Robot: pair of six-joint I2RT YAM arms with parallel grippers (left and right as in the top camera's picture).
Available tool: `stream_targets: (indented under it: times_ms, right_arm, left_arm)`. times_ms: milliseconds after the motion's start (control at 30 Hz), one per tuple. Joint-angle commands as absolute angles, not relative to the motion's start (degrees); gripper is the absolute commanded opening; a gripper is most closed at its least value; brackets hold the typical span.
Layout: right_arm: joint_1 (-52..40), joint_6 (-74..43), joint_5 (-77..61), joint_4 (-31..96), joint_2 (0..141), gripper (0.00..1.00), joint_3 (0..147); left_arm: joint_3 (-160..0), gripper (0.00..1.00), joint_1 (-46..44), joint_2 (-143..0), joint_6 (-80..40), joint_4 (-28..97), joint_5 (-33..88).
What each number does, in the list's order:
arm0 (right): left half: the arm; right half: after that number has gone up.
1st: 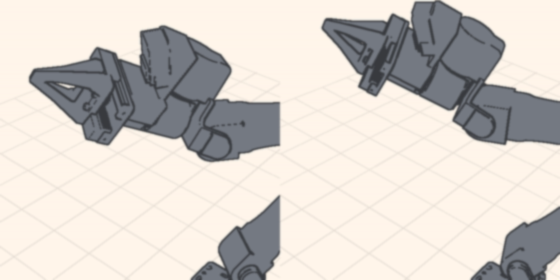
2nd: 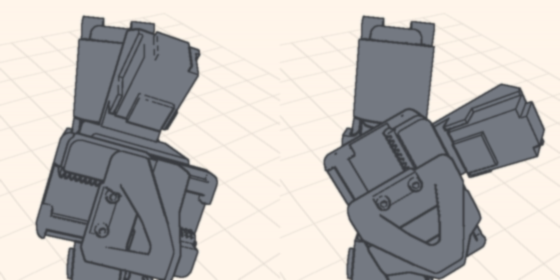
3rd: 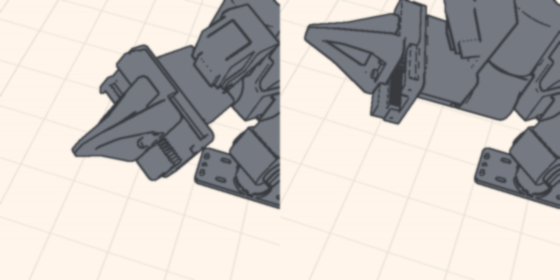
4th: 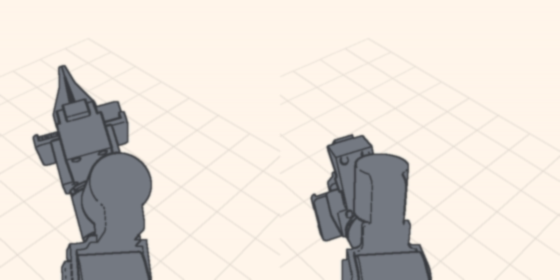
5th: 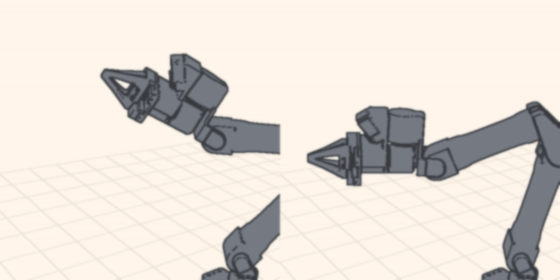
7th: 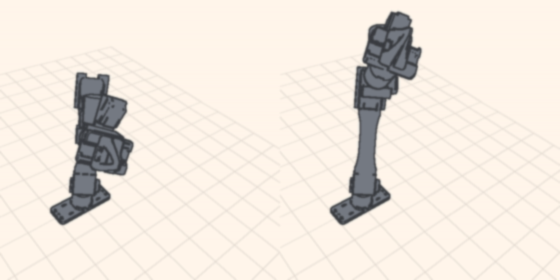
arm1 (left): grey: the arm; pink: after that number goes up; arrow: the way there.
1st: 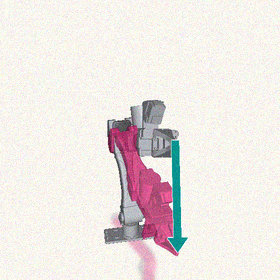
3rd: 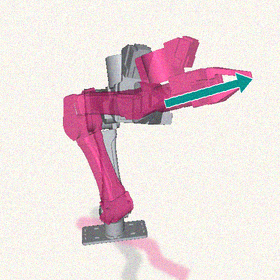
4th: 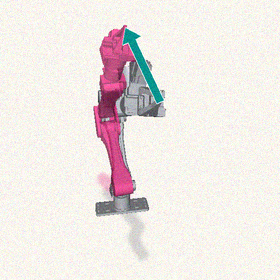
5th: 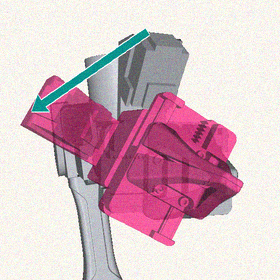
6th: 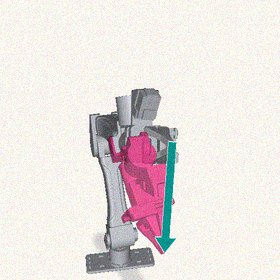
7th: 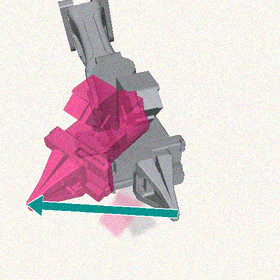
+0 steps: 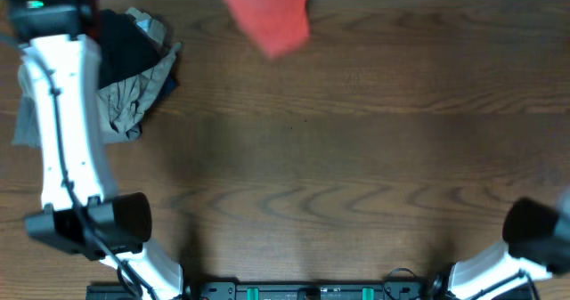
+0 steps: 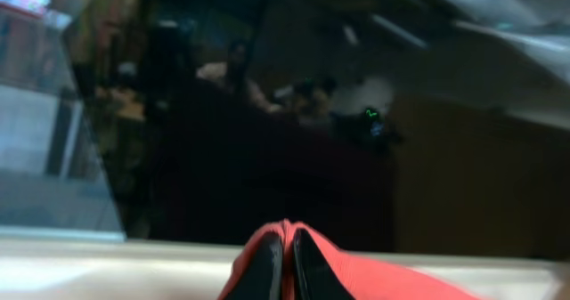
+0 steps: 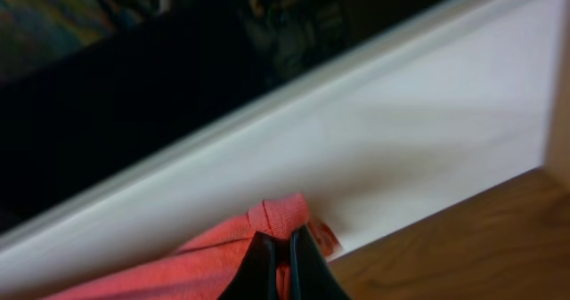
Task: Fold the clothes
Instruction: 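Swing the held shirt forward and lay it flat with both grippers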
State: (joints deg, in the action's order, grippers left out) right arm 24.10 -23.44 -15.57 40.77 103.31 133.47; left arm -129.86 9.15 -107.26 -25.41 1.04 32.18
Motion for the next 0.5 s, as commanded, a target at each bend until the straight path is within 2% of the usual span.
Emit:
stream_targets:
  times_ms: [0,100,233,400,467]
  right_arm:
    - [27.7,-20.6,-9.8,46.8,100.2,0.01,135.1]
    - [27.2,-16.7,-8.1,57.2,101.3,0.01,133.9]
    - [26.1,-12.5,-5.6,68.6,103.9,0.01,128.7]
    - [25.4,-10.3,-1.6,74.1,106.2,0.01,117.3]
    - [25.5,-10.2,-0.3,74.1,106.3,0.01,111.6]
  left_arm:
    - [-135.0,0.06,12.2,-104.2,-25.3,10.7,41.8]
    - [-134.9,0.06,11.9,-104.1,-19.5,30.5,47.8]
    - [-132.3,0.06,10.0,-105.3,-5.6,58.8,46.2]
    - [-125.6,0.06,6.6,-108.3,6.4,78.8,42.7]
    - [-121.2,0.06,5.4,-109.1,9.7,82.5,42.6]
